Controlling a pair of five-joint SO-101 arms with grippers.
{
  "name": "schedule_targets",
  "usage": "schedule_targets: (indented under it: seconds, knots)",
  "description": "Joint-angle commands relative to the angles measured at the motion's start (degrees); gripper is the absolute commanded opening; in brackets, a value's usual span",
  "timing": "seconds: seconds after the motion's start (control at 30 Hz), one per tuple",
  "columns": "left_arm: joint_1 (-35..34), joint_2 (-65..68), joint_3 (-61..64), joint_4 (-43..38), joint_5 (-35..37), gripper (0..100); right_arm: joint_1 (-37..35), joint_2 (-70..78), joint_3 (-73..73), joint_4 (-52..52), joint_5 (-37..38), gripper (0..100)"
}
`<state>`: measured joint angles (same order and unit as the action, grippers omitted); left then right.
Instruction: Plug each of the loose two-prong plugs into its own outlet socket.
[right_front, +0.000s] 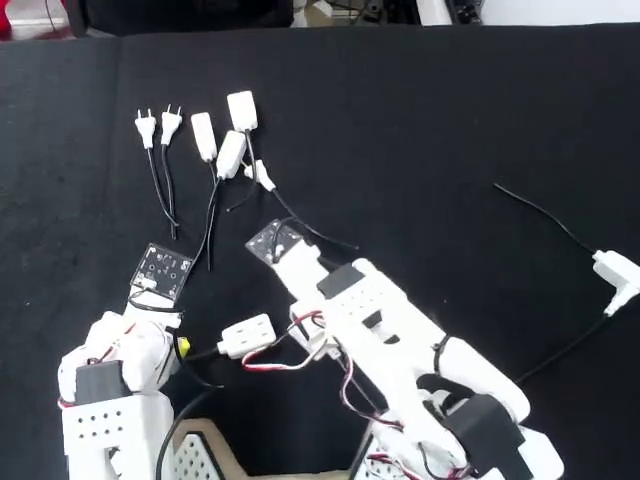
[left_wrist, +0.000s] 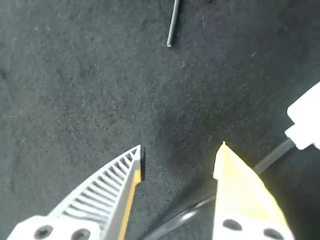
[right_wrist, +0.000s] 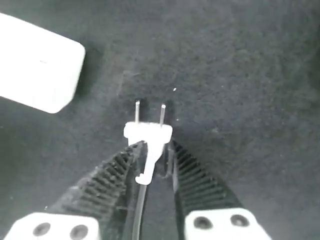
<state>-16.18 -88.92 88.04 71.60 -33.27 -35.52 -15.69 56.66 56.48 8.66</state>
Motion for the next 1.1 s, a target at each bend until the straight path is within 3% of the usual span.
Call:
schedule_targets:
  seconds: [0.0,0.17,0.37,0.57,0.77,0.97,1.07]
  knots:
    - [-0.6,-0.4,-0.2,-1.1,-0.6,24,-4.8,2.5,1.1,0.4,-0.4,8.1]
    - [-0.6,-0.4,-0.2,-1.1,-0.6,24,-6.9,2.5,1.6,0.4,-0.4,0.9]
    - [-0.6,-0.4,-0.1,-1.1,-0.6,24,-6.9,2.0,2.2,1.1,-0.4,1.1]
    - [-0.6,-0.4,-0.1,-1.1,-0.6,24,-6.0,2.0,-2.5,8.4,-0.1,1.1]
    - [-0.6,-0.4,-0.1,-1.1,-0.6,24,1.6,1.3,-12.7,17.2,0.4,1.1]
    - [-0.6,-0.4,0.0,-1.1,-0.8,24,14.2,-7.3,-22.0,29.3,10.7,1.1]
    - [-0.6,-0.4,0.0,-1.1,-2.3,24,14.9,-9.2,-21.2,33.8,14.9,1.3]
